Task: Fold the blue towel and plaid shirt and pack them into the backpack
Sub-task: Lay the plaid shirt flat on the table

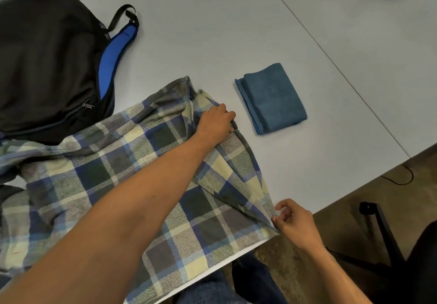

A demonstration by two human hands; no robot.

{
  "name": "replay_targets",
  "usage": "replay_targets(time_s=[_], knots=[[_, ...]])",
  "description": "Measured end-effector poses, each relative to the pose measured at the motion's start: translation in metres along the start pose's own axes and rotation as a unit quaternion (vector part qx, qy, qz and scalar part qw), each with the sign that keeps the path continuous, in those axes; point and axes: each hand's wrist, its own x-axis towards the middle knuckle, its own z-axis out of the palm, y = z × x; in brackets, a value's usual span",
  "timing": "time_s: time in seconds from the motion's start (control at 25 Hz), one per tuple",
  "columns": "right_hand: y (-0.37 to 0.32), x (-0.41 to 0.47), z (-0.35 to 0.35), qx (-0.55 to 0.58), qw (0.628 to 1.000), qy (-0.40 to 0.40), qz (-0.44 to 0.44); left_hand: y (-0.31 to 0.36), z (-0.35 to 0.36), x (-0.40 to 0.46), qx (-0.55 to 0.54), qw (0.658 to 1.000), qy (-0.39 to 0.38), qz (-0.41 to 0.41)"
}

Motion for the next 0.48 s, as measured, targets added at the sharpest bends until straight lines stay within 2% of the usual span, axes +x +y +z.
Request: replay_targets(time_s=[0.16,0.36,0.48], knots=[[0.0009,0.0025,-0.0018,-0.004,1.0,-0.018,-0.011,0.0052,0.0044,-0.0076,-0.068,0.997,-0.012,-0.032],[0.0043,0.0052,-0.0006,-0.023,0.999,-0.023,-0.034,0.0068,-0.0023,-0.004,-0.028,0.993,-0.117,0.012],[0.0063,0.0046,0.0001,-0.021,0.999,-0.025,-0.036,0.0059,-0.0041,-0.0003,-0.028,0.995,-0.09,0.022]])
